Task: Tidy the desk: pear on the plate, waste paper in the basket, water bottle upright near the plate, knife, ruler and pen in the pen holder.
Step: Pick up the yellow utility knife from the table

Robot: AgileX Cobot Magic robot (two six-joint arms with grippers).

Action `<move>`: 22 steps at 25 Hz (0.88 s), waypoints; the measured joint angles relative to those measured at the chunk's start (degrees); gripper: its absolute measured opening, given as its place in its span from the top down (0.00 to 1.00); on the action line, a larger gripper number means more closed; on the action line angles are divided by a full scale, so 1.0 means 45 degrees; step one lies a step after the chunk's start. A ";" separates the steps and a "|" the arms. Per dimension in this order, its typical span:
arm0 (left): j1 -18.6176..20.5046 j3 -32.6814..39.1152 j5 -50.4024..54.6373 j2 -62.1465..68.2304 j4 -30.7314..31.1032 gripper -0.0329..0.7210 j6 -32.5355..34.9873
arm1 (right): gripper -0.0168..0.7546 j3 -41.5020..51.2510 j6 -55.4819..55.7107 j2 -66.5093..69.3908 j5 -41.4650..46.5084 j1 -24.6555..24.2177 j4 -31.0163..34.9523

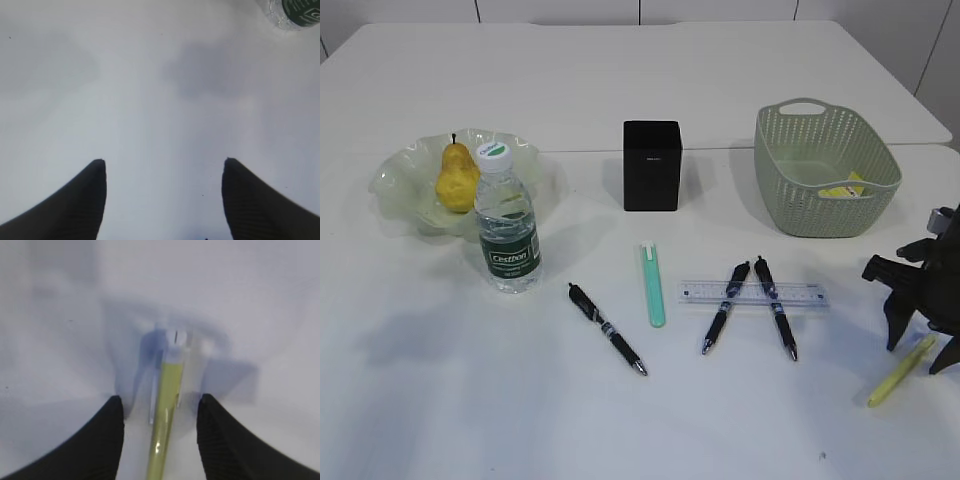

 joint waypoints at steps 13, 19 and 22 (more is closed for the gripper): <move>0.0000 0.0000 -0.0018 0.0000 0.0029 0.28 0.0000 | 0.81 0.0000 0.0311 0.0027 -0.0208 0.0000 0.0000; 0.0000 0.0000 -0.0018 0.0000 0.0029 0.28 0.0000 | 0.87 0.0000 0.0336 0.0027 -0.0208 0.0000 -0.0077; 0.0000 0.0000 -0.0018 0.0000 0.0029 0.28 0.0000 | 0.87 0.0000 0.0195 0.0027 -0.0150 0.0000 -0.0339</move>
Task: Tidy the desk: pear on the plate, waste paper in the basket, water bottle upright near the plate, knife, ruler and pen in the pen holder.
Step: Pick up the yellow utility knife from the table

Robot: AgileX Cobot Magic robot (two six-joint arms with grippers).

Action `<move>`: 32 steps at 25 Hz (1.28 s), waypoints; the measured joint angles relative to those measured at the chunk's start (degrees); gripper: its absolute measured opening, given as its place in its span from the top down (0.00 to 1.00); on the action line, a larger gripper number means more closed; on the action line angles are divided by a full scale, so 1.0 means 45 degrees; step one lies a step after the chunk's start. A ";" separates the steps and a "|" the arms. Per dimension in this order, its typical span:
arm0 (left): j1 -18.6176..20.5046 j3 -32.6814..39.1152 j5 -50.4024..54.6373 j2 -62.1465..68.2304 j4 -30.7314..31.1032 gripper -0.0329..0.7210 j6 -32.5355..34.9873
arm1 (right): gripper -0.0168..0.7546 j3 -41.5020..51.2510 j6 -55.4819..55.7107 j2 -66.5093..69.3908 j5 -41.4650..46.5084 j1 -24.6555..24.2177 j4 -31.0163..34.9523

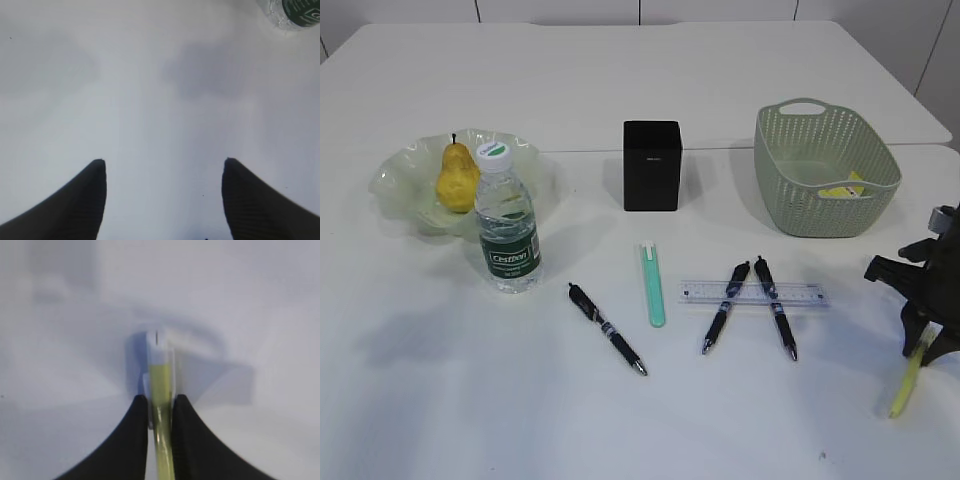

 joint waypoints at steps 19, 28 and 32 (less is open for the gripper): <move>0.0000 0.0000 -0.0064 0.0000 0.0000 0.28 0.0000 | 0.88 -0.0258 -0.5333 -0.2957 0.0291 0.0000 0.0232; 0.0000 0.0000 -0.0064 0.0000 0.0000 0.28 0.0000 | 0.88 -0.0861 -1.0814 -0.3067 0.0641 0.0000 0.3438; 0.0000 0.0000 -0.0064 0.0000 0.0000 0.28 0.0000 | 0.88 -0.1007 -1.4137 -0.3067 0.0700 0.0023 0.5908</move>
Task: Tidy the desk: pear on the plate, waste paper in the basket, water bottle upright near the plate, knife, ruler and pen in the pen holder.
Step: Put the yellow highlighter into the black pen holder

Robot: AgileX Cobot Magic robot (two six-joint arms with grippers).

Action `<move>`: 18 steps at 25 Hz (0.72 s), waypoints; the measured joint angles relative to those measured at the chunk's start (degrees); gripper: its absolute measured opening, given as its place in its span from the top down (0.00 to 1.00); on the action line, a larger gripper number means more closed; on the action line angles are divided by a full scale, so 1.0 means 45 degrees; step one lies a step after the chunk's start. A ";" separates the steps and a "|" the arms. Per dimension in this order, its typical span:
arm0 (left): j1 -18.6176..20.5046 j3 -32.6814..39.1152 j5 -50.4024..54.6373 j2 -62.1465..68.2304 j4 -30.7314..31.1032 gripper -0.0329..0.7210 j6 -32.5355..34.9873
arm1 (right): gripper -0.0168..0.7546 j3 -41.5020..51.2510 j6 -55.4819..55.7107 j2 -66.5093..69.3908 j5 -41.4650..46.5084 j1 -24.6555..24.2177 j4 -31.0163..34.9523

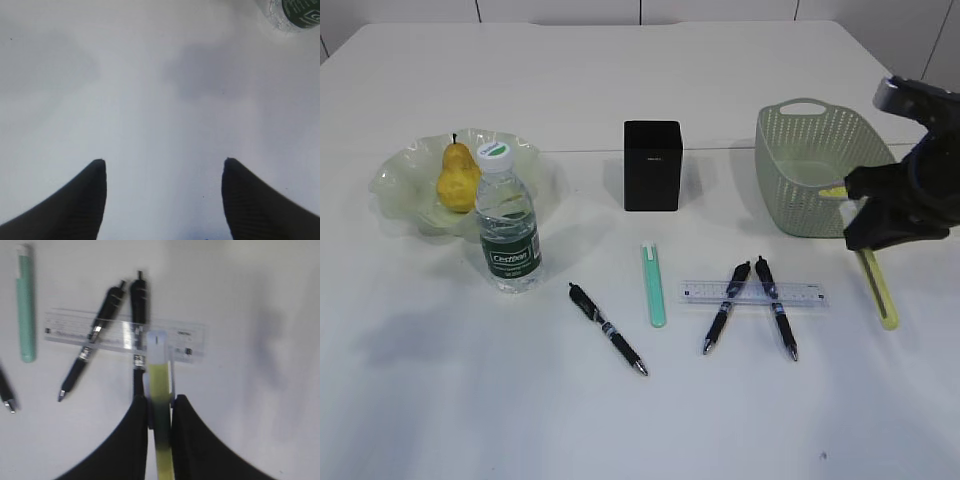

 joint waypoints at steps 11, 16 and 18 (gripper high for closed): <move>0.0000 0.0000 0.0000 0.0000 0.0000 0.28 0.0000 | 0.88 -0.0885 -0.1037 0.0000 0.0024 0.0000 0.1317; 0.0000 0.0000 0.0000 0.0000 0.0000 0.29 0.0000 | 0.88 -0.0885 -0.0800 0.0000 0.0064 0.0061 0.0177; 0.0000 0.0000 0.0000 0.0000 0.0000 0.29 0.0000 | 0.88 -0.0973 -0.0791 0.0000 0.0084 0.0331 -0.0311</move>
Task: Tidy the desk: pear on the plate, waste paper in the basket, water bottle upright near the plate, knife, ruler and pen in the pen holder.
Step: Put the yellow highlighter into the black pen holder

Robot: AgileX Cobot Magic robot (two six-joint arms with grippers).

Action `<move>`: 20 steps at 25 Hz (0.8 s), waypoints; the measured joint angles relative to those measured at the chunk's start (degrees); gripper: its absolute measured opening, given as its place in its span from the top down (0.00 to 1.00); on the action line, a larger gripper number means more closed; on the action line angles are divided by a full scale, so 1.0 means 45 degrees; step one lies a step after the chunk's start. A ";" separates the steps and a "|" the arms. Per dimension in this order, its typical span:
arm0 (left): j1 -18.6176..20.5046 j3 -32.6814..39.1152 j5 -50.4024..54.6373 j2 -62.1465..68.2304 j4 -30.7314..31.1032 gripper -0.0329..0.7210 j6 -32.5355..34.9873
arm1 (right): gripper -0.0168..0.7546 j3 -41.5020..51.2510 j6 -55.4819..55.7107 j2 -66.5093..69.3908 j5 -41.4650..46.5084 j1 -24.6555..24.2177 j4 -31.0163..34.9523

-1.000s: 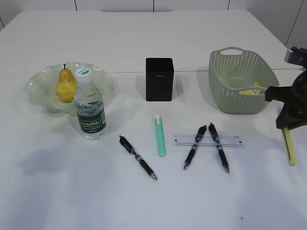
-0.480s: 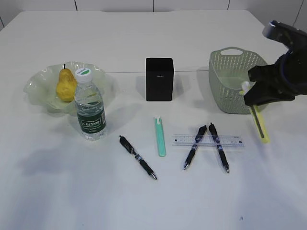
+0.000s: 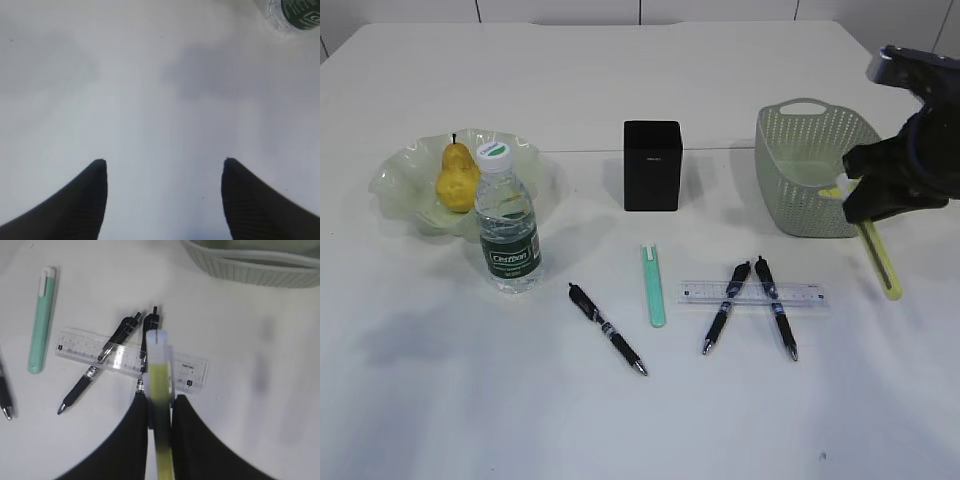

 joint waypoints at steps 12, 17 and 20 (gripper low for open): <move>0.0000 0.0000 -0.0191 0.0000 0.0000 0.31 0.0000 | 0.88 -0.2419 0.0651 0.0578 -0.0764 0.2730 -0.1618; 0.0000 0.0000 -0.0223 0.0000 0.0000 0.31 0.0000 | 0.87 -0.4514 0.0680 0.1972 -0.1147 0.3375 -0.1644; 0.0000 0.0000 -0.0267 0.0000 0.0000 0.31 0.0000 | 0.87 -0.5842 0.0680 0.2929 -0.1391 0.3558 -0.1644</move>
